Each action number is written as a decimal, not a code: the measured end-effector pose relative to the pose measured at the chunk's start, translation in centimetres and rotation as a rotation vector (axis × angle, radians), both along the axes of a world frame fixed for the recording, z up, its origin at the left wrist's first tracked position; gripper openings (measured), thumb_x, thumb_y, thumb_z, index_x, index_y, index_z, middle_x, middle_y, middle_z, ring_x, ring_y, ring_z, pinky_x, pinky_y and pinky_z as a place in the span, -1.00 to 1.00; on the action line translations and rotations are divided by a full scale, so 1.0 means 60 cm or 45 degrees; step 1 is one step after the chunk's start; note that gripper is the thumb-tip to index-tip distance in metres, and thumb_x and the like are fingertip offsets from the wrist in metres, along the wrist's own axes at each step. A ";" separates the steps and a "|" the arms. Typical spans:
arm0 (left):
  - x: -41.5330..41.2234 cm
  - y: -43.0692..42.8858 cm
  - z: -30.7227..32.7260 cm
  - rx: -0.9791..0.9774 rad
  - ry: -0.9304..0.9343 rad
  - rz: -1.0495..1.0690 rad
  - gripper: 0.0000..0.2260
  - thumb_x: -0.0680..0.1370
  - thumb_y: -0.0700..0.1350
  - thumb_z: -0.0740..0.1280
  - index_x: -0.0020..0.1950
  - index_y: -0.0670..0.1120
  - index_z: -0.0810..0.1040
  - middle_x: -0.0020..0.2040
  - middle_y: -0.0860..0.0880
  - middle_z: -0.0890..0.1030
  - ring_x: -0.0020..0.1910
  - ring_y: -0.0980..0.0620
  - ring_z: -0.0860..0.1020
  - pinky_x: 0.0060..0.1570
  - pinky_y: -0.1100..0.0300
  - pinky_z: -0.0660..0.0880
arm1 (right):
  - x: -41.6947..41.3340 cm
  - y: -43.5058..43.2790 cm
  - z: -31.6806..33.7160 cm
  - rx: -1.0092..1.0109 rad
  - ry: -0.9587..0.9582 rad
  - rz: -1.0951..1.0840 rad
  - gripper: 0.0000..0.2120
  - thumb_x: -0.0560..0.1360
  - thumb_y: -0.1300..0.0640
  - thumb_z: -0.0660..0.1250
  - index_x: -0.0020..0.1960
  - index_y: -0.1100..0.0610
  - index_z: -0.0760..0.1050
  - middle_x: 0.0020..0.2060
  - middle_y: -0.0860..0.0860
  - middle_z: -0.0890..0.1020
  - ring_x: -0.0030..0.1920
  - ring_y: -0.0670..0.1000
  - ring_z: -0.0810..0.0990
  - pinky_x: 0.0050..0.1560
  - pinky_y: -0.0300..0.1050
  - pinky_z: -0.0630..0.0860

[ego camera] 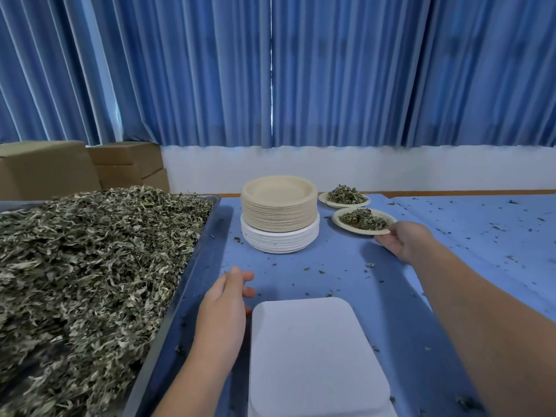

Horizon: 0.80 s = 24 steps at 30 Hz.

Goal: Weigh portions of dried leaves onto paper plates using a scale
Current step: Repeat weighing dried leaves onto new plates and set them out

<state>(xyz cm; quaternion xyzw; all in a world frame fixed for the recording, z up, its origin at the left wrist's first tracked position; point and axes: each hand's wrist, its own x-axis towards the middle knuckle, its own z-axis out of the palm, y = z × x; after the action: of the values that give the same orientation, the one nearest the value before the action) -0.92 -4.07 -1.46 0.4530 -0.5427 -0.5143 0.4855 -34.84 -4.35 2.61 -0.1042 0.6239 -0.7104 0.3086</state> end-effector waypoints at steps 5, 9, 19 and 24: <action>-0.001 -0.002 -0.004 -0.017 0.010 0.006 -0.70 0.65 0.08 0.14 -0.09 0.04 0.62 -0.16 -0.03 0.61 -0.33 0.03 0.49 -0.33 0.15 0.38 | 0.068 0.013 0.046 0.014 0.151 0.194 -0.93 0.56 0.36 0.22 0.03 0.32 0.42 -0.26 0.17 0.51 -0.40 0.07 0.51 -0.43 -0.14 0.57; -0.002 0.003 -0.002 -0.012 -0.020 0.007 -0.70 0.64 0.08 0.14 -0.10 0.05 0.62 -0.17 -0.02 0.61 -0.30 0.02 0.50 -0.28 0.14 0.37 | 0.150 -0.001 0.117 0.102 0.887 0.285 -0.90 0.53 0.24 0.26 -0.10 0.16 0.54 -0.18 0.07 0.60 -0.35 -0.01 0.55 -0.35 -0.18 0.53; 0.000 0.006 0.001 -0.001 0.023 -0.008 -0.72 0.64 0.07 0.13 -0.10 0.06 0.60 -0.16 0.00 0.61 -0.25 0.01 0.51 -0.19 0.11 0.41 | 0.263 -0.074 0.167 0.861 1.894 0.983 -0.69 0.62 0.01 0.17 0.21 0.17 0.51 -0.13 0.12 0.61 -0.24 0.13 0.67 -0.22 -0.04 0.64; -0.002 0.003 -0.003 0.004 0.034 0.002 -0.72 0.63 0.09 0.15 -0.13 0.09 0.60 -0.21 0.06 0.61 -0.27 0.03 0.49 -0.15 0.09 0.41 | 0.261 -0.080 0.165 0.812 1.841 0.883 -0.73 0.53 0.29 0.16 0.07 0.18 0.60 -0.34 0.08 0.57 -0.38 0.07 0.54 -0.31 -0.15 0.56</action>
<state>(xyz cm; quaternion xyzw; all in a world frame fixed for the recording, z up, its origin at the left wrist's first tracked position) -1.06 -3.90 -1.64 0.4472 -0.5351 -0.5208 0.4924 -19.19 -9.17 12.51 -0.6237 0.7698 -0.1261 0.0498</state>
